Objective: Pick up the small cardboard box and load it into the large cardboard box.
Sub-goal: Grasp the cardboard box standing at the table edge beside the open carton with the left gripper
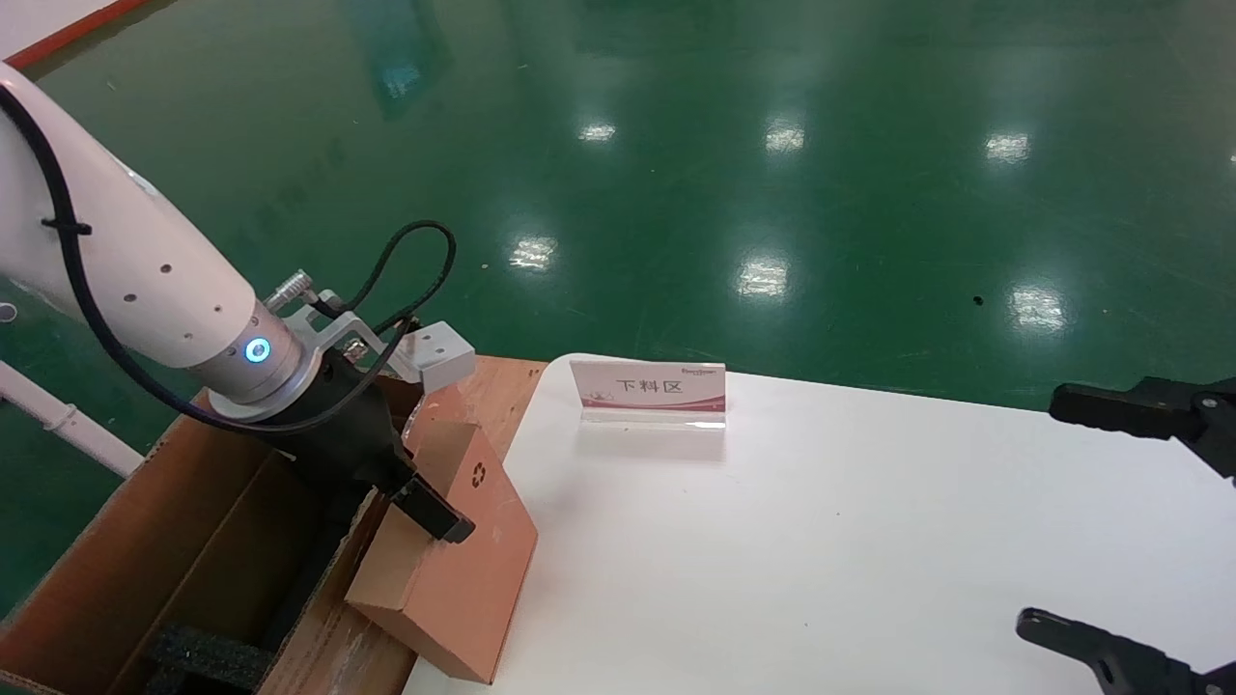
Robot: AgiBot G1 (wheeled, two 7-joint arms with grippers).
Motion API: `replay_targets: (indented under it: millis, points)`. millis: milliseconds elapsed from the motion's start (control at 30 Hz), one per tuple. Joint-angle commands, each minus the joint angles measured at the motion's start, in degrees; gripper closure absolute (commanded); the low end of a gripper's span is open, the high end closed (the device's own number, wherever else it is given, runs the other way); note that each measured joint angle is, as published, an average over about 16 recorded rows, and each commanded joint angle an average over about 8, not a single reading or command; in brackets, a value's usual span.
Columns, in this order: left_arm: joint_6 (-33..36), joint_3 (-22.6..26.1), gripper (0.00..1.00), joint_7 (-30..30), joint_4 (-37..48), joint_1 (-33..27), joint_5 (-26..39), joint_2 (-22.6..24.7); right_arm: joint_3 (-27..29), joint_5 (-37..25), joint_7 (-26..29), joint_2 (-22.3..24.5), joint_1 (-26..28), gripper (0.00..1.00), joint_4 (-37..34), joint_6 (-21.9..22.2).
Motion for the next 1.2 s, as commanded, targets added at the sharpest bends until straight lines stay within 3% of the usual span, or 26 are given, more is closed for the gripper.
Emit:
replay_targets:
  millis: [33, 133, 167, 1200]
  points:
    - [0.1, 0.0, 0.61, -0.1, 0.0, 0.0, 0.0, 0.0, 0.0, 0.0, 0.0, 0.0, 0.0, 0.56, 0.0, 0.0]
    - [0.2, 0.0, 0.99, -0.1, 0.0, -0.1, 0.1, 0.1, 0.0, 0.0, 0.0, 0.0, 0.0, 0.93, 0.0, 0.0]
    - [0.3, 0.0, 1.00, -0.2, 0.0, -0.1, 0.1, 0.1, 0.0, 0.0, 0.0, 0.0, 0.0, 1.00, 0.0, 0.0]
    - [0.8, 0.0, 1.00, -0.4, 0.0, -0.3, 0.4, 0.3, 0.0, 0.0, 0.0, 0.0, 0.0, 1.00, 0.0, 0.0]
